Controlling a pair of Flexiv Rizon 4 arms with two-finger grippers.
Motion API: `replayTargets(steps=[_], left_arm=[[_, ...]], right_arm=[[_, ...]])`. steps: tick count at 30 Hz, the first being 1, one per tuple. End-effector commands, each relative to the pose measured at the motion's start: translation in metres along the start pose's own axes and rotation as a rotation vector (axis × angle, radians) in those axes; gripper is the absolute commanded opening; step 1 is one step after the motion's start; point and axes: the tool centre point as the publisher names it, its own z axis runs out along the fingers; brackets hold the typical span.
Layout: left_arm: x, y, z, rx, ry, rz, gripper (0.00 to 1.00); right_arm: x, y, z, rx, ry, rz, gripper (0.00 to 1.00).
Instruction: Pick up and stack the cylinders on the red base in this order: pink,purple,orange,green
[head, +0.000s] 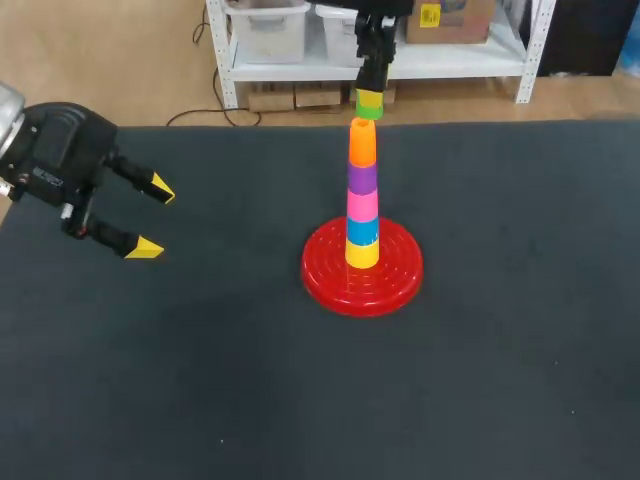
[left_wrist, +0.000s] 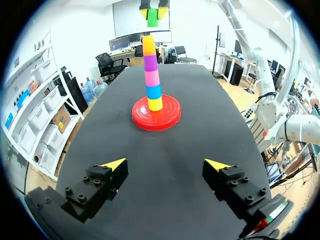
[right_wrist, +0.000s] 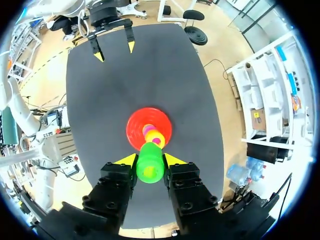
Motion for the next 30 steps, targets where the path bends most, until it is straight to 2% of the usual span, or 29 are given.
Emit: replayTargets(steps=[1, 12, 30], left_arm=[[0.001, 0.0, 0.0, -0.001, -0.001, 0.001, 1.0], [0.001, 0.0, 0.0, -0.001, -0.001, 0.001, 1.0], [0.001, 0.0, 0.0, -0.001, -0.001, 0.001, 1.0]], right_arm=[[-0.008, -0.009, 0.005, -0.043, 0.018, -0.004, 0.0], [-0.011, -0.012, 0.017, -0.078, 0.031, -0.016, 0.0], [-0.003, -0.012, 0.029, -0.105, 0.048, -0.006, 0.0]])
